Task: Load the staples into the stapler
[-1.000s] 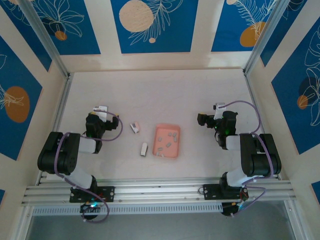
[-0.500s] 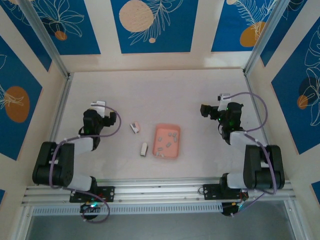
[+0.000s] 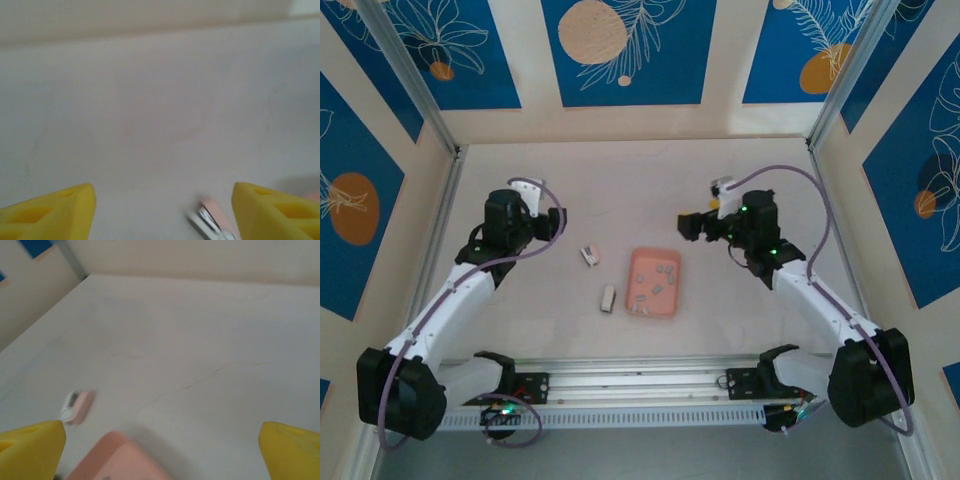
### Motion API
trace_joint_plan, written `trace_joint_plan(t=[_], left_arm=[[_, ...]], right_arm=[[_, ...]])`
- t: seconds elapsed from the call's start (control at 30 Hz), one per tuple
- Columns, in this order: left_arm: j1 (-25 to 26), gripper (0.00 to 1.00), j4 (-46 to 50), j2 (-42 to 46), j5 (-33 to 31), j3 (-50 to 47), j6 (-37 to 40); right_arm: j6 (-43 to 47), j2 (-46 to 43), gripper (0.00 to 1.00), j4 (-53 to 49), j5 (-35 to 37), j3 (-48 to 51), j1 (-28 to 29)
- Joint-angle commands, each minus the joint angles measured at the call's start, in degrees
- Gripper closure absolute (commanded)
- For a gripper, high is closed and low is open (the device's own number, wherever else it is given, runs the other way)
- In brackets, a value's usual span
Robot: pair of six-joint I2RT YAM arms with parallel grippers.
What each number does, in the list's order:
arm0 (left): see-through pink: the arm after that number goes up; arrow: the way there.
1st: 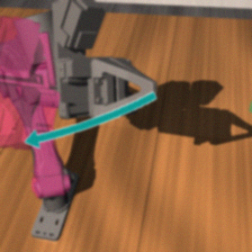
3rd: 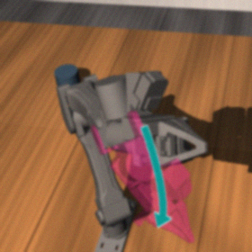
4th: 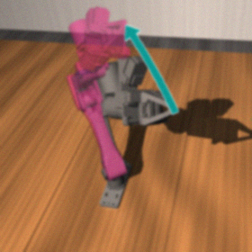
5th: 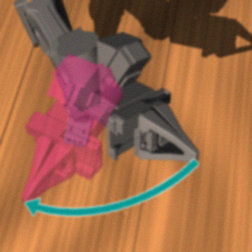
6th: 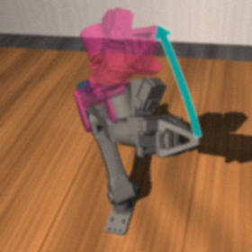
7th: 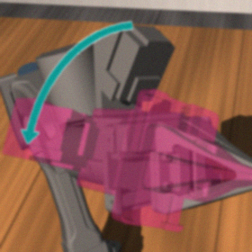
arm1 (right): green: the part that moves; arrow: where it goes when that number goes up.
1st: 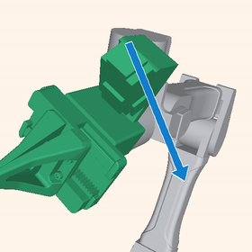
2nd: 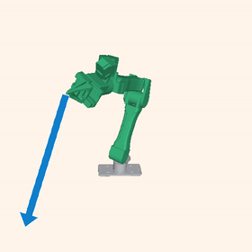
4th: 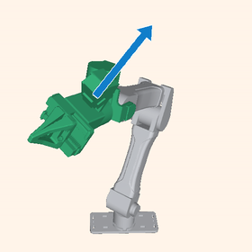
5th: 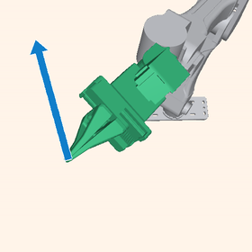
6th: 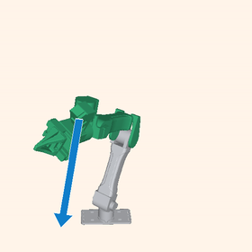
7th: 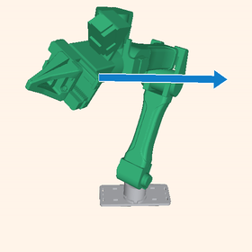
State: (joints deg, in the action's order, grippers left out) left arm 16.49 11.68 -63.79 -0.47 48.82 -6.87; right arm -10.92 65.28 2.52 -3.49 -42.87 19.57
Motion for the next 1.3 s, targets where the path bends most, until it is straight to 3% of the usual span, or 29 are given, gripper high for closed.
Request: trace_joint_plan(t=[0.0,0.13,0.27,0.37,0.67,0.77,1.27], left_arm=[[3.71,0.31,16.11,0.36,-1.45,3.42,-6.81],[9.69,0.34,23.91,-1.57,-3.03,4.76,-7.64],[13.10,0.42,27.44,-4.17,0.73,4.98,-10.41],[16.06,0.47,27.95,-5.82,1.70,4.41,-12.39],[23.87,0.47,22.55,-10.91,3.97,2.11,-19.79],[25.01,0.49,25.19,-15.06,1.46,5.67,-21.59],[26.31,0.55,22.66,-27.78,3.35,11.45,-22.63]], right_arm=[[-8.43,0.21,0.01,-5.99,7.50,-3.07,6.04],[-15.58,1.51,0.01,-7.52,9.72,-3.99,12.46],[-22.99,2.20,0.01,-6.13,6.62,-2.43,16.53],[-27.75,2.83,0.01,-4.39,2.00,0.36,17.67],[-30.57,-1.00,0.01,-3.10,3.86,6.22,18.48],[-30.00,-1.46,0.01,-4.02,4.49,6.05,18.48],[-28.59,-2.25,0.01,-5.57,5.05,6.46,18.60]])
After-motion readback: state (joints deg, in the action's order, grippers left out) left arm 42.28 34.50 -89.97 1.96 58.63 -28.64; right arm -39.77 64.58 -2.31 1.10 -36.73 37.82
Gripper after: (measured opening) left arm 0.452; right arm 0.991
